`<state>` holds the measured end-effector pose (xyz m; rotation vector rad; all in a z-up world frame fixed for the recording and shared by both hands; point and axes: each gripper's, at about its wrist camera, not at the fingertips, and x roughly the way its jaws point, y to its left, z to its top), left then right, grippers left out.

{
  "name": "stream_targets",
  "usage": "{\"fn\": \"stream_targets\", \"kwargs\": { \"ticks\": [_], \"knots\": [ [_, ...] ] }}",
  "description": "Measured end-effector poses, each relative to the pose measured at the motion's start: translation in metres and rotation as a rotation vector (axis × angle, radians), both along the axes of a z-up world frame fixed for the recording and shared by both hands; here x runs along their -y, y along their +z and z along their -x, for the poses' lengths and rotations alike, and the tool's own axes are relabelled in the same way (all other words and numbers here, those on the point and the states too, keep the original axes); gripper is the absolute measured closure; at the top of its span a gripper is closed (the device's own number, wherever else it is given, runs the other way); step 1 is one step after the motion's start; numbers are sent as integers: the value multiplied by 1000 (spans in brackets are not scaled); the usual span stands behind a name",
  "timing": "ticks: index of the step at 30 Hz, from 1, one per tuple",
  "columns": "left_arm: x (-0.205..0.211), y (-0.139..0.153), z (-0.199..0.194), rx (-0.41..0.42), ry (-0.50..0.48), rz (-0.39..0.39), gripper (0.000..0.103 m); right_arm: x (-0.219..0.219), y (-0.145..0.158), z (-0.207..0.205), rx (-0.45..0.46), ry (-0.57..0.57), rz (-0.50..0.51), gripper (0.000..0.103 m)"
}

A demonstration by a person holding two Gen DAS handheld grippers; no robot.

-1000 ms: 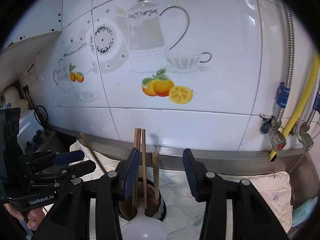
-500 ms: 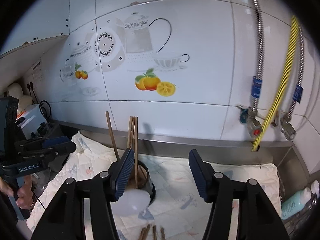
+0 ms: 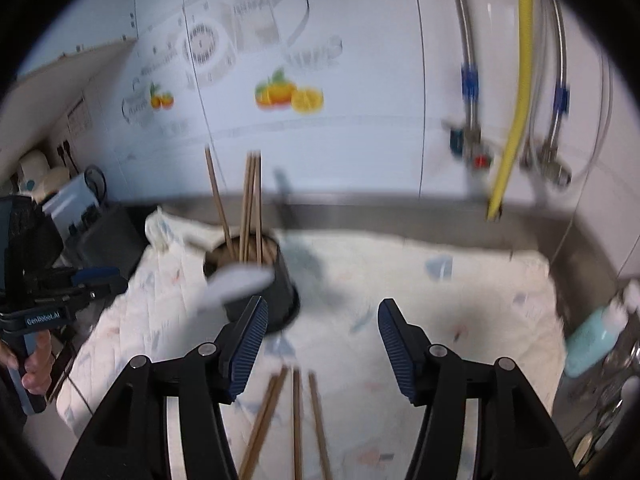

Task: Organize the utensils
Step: 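Withdraw both tools back over the remaining chopsticks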

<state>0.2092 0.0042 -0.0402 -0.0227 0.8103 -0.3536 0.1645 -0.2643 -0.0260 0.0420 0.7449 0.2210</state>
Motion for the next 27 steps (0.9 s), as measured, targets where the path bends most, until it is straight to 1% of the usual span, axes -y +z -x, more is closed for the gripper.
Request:
{"fn": "stream_targets", "kwargs": {
  "ticks": [3, 4, 7, 8, 13, 15, 17, 22, 27],
  "knots": [
    [8, -18, 9, -38, -16, -4, 57, -2, -24, 7, -55, 16, 20, 41],
    [10, -23, 11, -50, -23, -3, 58, -3, -32, 8, -76, 25, 23, 43],
    [22, -40, 16, -83, -45, -20, 58, -8, -55, 10, -132, 44, 37, 52],
    [26, -47, 18, -98, -55, -22, 58, -9, -61, 10, -147, 48, 39, 56],
    [41, -67, 21, -137, -74, -34, 58, -18, -96, 5, -233, 77, 60, 71],
    [43, -72, 20, -153, -78, -25, 58, -21, -104, 3, -251, 84, 58, 74],
    [46, -76, 19, -164, -81, -24, 58, -24, -112, 0, -268, 92, 59, 80],
    [54, -84, 15, -187, -96, -17, 58, -30, -126, -9, -294, 101, 84, 87],
    [67, -95, 11, -216, -125, -19, 58, -30, -137, -19, -320, 101, 91, 88]
  ]
}}
